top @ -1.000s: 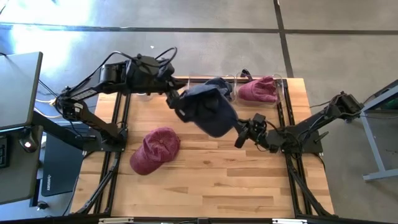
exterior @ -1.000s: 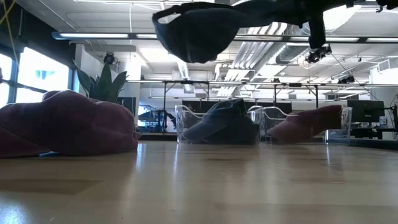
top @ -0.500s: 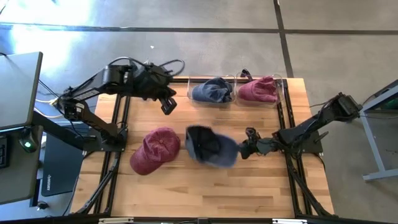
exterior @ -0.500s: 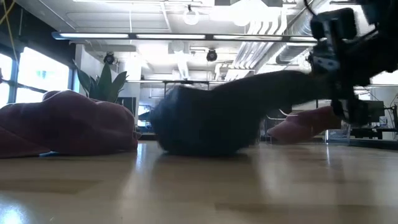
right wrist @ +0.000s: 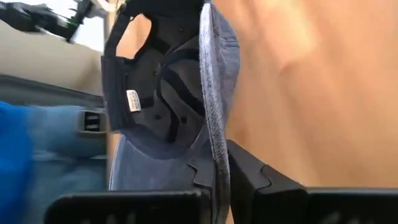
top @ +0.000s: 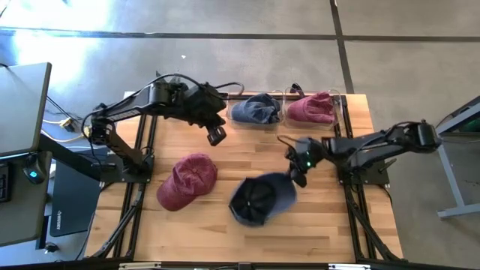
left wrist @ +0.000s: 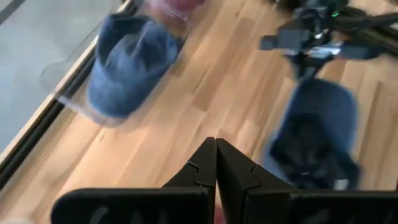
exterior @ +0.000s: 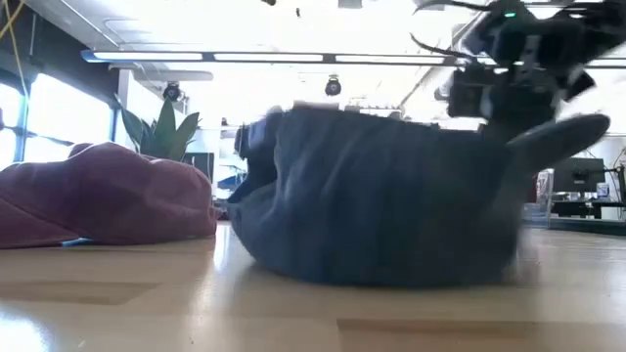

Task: Pick & Place hat
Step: Put the dark blue cap into the left transparent bin

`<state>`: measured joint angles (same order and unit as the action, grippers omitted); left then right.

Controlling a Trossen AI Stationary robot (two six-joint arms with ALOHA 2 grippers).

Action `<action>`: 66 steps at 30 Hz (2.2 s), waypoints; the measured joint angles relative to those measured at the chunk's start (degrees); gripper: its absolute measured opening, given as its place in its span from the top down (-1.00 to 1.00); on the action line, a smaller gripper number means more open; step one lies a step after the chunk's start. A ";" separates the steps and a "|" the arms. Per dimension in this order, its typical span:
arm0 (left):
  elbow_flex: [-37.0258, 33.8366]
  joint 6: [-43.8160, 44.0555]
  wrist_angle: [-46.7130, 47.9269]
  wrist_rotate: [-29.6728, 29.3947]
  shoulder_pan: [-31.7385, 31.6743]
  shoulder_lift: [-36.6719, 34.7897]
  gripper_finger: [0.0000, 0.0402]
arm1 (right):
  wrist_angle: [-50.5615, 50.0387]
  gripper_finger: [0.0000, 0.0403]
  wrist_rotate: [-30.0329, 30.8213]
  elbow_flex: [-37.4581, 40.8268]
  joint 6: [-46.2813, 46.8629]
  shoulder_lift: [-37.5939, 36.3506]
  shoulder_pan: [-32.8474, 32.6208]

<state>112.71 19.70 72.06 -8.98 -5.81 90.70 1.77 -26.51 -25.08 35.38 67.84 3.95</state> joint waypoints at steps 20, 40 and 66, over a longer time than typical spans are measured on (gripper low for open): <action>-0.22 -1.69 2.10 2.01 2.44 2.16 1.00 | -33.41 0.20 -5.90 -24.94 -20.77 3.78 -3.91; -11.72 -2.73 -2.85 11.88 2.46 2.16 1.00 | -28.63 0.92 46.58 -6.70 10.76 0.47 -10.85; -35.09 -3.33 -43.94 17.82 2.42 6.39 1.00 | 5.83 0.33 15.98 -12.59 -18.73 14.90 -15.70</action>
<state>77.62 16.37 28.13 8.84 -3.40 97.09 7.60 -10.53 -37.67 16.65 82.74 -11.75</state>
